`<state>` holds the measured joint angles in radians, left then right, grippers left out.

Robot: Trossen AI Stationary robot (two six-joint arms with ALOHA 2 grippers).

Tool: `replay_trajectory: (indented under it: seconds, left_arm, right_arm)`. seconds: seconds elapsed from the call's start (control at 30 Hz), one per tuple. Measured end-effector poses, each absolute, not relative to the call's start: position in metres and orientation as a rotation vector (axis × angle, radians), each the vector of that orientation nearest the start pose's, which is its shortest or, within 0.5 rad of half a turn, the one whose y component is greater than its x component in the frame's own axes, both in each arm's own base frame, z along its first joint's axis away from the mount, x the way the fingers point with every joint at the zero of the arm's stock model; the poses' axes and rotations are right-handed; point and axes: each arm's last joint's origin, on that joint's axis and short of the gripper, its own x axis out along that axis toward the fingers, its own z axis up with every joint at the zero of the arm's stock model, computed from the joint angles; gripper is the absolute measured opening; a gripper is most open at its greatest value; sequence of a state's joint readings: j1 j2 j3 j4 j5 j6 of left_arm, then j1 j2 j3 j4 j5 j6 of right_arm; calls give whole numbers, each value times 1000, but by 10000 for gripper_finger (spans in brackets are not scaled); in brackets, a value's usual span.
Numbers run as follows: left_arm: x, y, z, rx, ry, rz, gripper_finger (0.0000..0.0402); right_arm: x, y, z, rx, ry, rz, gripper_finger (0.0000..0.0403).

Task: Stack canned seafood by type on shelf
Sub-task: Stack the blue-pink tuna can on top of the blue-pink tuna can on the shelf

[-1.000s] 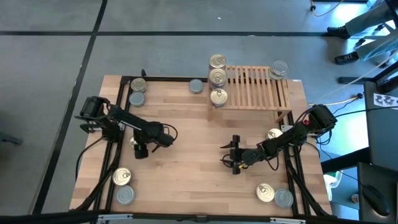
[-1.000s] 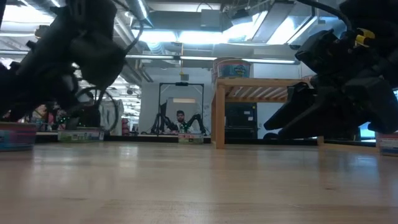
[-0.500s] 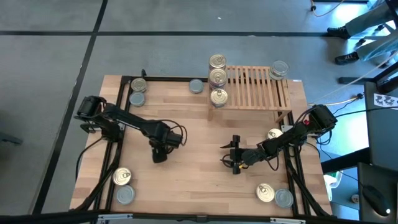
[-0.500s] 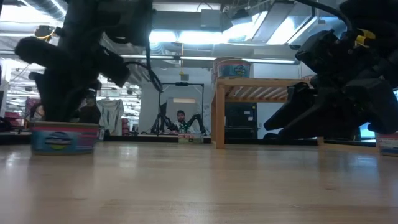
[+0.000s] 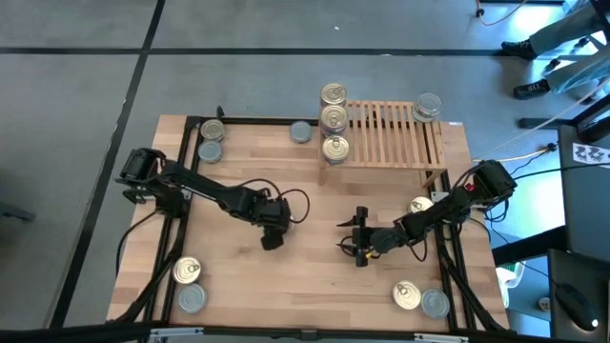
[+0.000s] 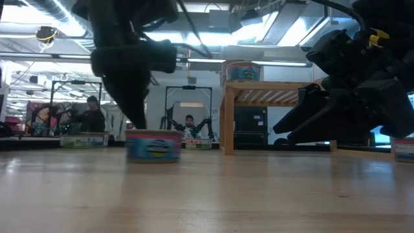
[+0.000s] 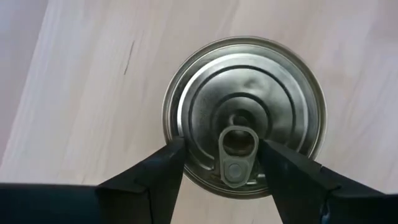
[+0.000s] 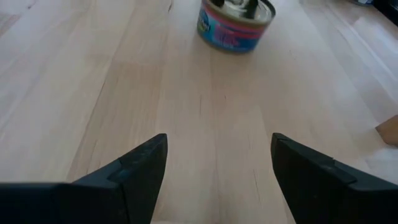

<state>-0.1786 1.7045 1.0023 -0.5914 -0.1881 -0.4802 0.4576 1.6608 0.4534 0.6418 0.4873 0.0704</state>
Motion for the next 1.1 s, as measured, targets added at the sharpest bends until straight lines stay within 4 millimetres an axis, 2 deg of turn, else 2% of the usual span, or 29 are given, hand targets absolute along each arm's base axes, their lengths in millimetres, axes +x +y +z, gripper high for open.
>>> replay_trajectory:
  seconds: [0.37, 0.53, 0.67, 0.9, 1.1]
  left_arm:
    - [340, -54, 144, -113, 978, 244, 214]
    - [354, -58, 147, -91, 820, 205, 214]
    - [360, -57, 154, -98, 738, 190, 214]
    - [363, -43, 158, -258, 739, 122, 244]
    - [361, -43, 158, -226, 762, 115, 259]
  right_arm:
    - [247, 106, 114, -174, 439, -55, 280]
    - [249, 108, 116, -195, 441, 0, 280]
    - [259, 111, 125, -174, 407, 2, 280]
    - [283, 114, 143, -162, 438, 63, 280]
    - [291, 119, 150, -239, 570, 71, 280]
